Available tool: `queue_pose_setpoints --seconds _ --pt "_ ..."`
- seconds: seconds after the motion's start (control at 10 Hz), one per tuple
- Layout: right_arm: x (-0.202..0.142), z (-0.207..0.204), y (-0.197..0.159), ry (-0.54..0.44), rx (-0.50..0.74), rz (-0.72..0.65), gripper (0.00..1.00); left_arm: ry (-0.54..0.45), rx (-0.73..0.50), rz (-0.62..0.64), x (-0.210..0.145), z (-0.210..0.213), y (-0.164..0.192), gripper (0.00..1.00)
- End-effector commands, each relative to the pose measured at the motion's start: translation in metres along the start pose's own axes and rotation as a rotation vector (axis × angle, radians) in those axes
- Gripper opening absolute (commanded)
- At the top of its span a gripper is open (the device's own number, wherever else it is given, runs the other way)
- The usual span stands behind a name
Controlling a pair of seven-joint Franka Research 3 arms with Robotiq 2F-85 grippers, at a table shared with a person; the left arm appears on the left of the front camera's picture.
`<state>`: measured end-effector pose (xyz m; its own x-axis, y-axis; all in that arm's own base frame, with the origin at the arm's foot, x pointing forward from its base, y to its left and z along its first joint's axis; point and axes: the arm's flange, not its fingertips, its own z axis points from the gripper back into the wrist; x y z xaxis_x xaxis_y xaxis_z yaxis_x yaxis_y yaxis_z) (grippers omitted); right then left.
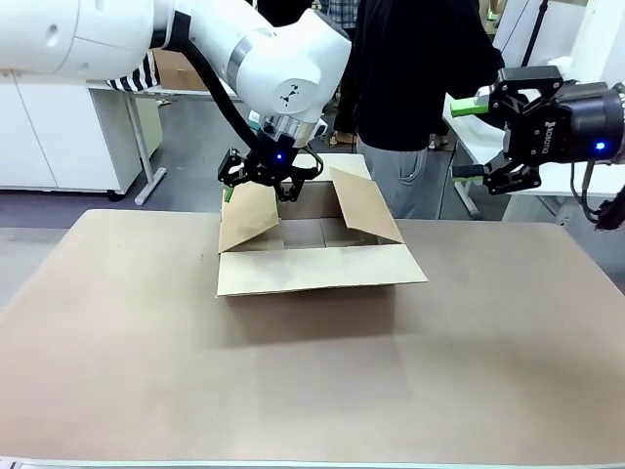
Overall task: Pack the gift set into the box.
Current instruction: Place both hands on the side flaps of the Package Box and spread them outward.
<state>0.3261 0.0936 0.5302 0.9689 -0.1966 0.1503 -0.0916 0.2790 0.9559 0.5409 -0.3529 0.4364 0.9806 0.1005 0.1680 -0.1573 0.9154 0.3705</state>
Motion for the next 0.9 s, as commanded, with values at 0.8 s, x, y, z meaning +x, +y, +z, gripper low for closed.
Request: queue_pose_setpoints --seconds 0.8 --pt "0.002 -0.003 0.000 -0.006 0.033 0.028 1.00 -0.050 -0.139 0.176 -0.026 0.017 0.136 1.00"
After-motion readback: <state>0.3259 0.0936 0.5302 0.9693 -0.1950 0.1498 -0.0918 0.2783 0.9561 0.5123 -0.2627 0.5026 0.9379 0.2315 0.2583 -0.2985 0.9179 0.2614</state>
